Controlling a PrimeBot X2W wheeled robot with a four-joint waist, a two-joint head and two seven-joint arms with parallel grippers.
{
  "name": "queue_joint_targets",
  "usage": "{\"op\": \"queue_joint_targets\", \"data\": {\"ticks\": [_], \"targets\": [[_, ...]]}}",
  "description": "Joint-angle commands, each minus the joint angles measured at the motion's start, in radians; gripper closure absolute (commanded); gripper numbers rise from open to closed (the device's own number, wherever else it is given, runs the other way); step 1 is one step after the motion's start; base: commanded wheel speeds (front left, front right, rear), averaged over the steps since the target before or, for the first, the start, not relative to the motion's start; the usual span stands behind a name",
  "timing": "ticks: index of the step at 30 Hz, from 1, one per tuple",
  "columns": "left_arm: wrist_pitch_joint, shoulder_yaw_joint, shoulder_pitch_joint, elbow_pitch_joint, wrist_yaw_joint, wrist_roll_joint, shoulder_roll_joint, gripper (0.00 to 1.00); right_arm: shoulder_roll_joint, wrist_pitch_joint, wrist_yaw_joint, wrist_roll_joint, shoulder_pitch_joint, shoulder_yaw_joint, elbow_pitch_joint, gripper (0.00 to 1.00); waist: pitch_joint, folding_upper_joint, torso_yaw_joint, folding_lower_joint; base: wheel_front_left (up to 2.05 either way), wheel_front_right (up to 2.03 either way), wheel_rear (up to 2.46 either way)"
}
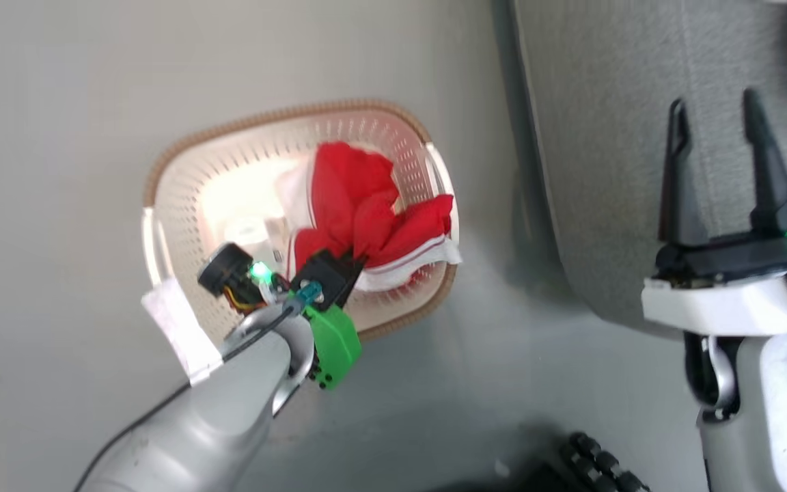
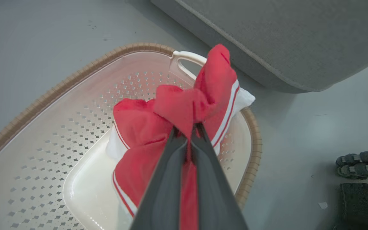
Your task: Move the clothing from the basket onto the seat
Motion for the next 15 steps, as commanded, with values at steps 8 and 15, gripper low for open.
{"op": "queue_joint_targets", "data": {"ticks": [8, 15], "targets": [[0.0, 0.153, 0.197, -0.161, 0.036, 0.011, 0.009, 1.0, -0.003, -0.003, -0.001, 0.034, 0.118, 0.059, 0.094, 0.0, -0.457, 0.0, 0.087, 0.0001, 0.0, 0.0, 0.0], [0.0, 0.282, 0.34, -0.314, 0.069, 0.041, 0.007, 1.0, -0.004, -0.003, -0.001, 0.049, 0.196, 0.109, 0.152, 0.0, -0.61, 0.0, 0.088, 0.0001, 0.0, 0.0, 0.0]]}}
